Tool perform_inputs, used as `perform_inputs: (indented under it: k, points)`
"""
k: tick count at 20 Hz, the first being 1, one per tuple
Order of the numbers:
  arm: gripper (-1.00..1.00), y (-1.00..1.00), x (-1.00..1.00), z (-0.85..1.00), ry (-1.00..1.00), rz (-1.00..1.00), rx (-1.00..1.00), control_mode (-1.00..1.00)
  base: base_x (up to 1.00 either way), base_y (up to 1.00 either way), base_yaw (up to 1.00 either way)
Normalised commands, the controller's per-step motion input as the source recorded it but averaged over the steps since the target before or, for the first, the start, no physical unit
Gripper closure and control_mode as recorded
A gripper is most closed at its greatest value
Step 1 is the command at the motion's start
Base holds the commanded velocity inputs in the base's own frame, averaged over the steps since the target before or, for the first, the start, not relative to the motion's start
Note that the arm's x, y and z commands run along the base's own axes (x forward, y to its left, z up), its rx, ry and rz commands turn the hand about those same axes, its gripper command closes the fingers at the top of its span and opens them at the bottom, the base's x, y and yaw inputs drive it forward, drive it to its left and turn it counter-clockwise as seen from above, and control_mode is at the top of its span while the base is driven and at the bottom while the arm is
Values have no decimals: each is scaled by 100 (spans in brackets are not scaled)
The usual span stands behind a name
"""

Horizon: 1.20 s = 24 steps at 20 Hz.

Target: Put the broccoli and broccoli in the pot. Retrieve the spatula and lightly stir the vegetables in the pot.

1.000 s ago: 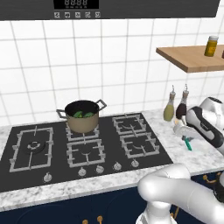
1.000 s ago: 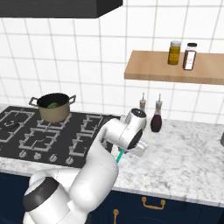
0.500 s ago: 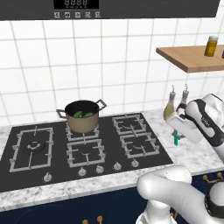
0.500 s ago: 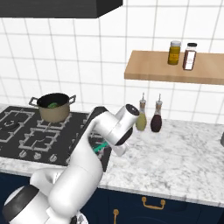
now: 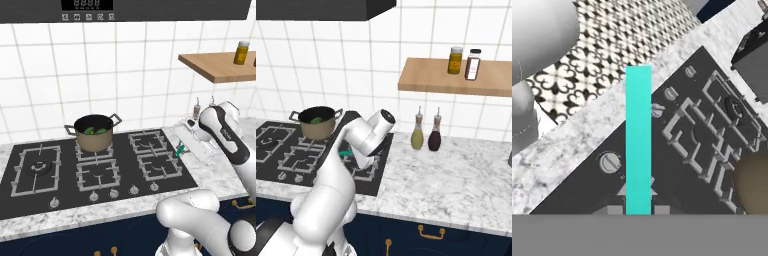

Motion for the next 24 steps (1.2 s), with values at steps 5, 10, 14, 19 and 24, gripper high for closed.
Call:
perform_inputs:
  k: [5, 10, 14, 19, 24]
  points:
    - [100, 99, 0, 34, 16, -8, 12, -100, 0, 0, 0]
    - [100, 90, 13, 35, 17, -7, 16, -100, 0, 0, 0]
    - [100, 77, 44, 33, 18, -1, 25, -100, 0, 0, 0]
    - [100, 83, 46, 36, 20, -13, 21, -100, 0, 0, 0]
    - [100, 38, 49, 49, 14, -16, 17, -100, 0, 0, 0]
